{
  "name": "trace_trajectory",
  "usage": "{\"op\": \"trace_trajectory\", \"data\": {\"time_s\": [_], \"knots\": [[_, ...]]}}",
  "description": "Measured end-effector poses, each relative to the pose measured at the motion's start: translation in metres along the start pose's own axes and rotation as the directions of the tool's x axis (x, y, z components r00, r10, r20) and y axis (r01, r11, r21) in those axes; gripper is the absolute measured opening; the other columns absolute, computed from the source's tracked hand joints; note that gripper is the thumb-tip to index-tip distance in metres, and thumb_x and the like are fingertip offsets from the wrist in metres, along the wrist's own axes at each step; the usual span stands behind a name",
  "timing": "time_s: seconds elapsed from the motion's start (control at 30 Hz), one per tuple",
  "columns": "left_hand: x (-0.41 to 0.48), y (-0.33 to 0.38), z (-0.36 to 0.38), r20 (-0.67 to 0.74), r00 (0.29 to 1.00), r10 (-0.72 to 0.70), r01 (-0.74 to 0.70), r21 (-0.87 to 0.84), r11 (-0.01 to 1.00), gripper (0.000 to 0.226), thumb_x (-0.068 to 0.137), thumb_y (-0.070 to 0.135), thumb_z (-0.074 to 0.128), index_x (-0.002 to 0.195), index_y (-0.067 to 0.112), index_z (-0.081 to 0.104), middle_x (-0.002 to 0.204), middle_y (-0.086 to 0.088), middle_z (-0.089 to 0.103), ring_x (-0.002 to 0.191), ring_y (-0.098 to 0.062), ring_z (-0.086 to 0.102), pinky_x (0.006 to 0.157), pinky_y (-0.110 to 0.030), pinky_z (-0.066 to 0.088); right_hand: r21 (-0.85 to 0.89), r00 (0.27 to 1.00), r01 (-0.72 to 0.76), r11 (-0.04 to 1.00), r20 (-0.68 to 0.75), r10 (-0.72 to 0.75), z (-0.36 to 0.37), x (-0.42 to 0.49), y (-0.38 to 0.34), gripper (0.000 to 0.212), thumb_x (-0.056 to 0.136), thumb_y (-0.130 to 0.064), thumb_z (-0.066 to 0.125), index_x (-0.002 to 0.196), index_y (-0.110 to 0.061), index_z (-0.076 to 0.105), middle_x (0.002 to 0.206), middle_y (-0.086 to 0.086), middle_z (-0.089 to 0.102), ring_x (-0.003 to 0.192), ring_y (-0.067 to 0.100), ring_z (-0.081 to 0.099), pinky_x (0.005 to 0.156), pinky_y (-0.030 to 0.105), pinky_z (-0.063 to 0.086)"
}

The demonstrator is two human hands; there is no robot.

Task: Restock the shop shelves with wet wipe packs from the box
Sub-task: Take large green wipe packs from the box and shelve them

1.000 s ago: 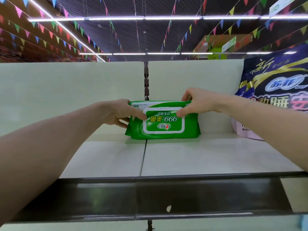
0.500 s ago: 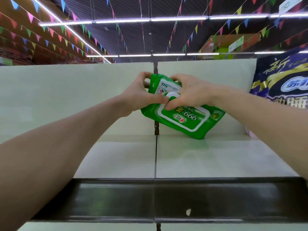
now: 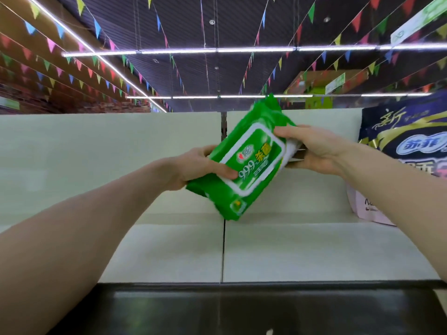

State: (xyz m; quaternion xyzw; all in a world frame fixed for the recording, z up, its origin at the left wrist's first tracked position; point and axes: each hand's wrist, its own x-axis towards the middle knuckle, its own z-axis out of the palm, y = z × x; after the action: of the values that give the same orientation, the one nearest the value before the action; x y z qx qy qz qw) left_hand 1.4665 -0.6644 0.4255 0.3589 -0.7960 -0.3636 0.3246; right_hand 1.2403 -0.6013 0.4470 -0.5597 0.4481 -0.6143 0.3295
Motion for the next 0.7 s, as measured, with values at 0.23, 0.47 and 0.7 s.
{"op": "trace_trajectory", "data": {"time_s": [0.23, 0.47, 0.7], "knots": [[-0.003, 0.004, -0.002, -0.034, 0.998, -0.056, 0.065, 0.361, 0.930, 0.058, 0.072, 0.018, 0.081, 0.122, 0.033, 0.056, 0.099, 0.005, 0.073, 0.082, -0.016, 0.072, 0.067, -0.028, 0.059, -0.465, 0.972, -0.150, 0.873, 0.092, 0.216, -0.022, 0.005, 0.019, 0.028, 0.085, -0.004, 0.066, 0.111, -0.013, 0.060, 0.100, 0.010, 0.072, 0.089, 0.021, 0.067, 0.081, 0.040, 0.055], [0.004, 0.010, 0.022, -0.014, 1.000, 0.027, -0.015, 0.539, 0.842, 0.061, 0.079, 0.020, 0.076, 0.134, 0.027, 0.051, 0.112, 0.004, 0.067, 0.094, -0.017, 0.067, 0.084, -0.032, 0.056, -0.778, 0.945, -0.214, 0.590, -0.013, 0.327, -0.026, -0.001, 0.025, 0.022, 0.083, -0.011, 0.072, 0.101, -0.001, 0.064, 0.104, 0.017, 0.070, 0.090, 0.022, 0.067, 0.077, 0.036, 0.057], [0.002, 0.005, 0.023, -0.084, 0.991, 0.107, -0.024, 0.666, 0.746, 0.063, 0.082, 0.029, 0.074, 0.139, 0.027, 0.048, 0.112, 0.005, 0.056, 0.099, -0.016, 0.059, 0.090, -0.030, 0.051, -0.946, 0.977, 0.200, 0.254, 0.173, -0.127, 0.015, -0.009, 0.009, 0.063, 0.085, -0.032, 0.069, 0.141, -0.020, 0.041, 0.141, 0.006, 0.045, 0.124, 0.025, 0.048, 0.097, 0.035, 0.043]]}}
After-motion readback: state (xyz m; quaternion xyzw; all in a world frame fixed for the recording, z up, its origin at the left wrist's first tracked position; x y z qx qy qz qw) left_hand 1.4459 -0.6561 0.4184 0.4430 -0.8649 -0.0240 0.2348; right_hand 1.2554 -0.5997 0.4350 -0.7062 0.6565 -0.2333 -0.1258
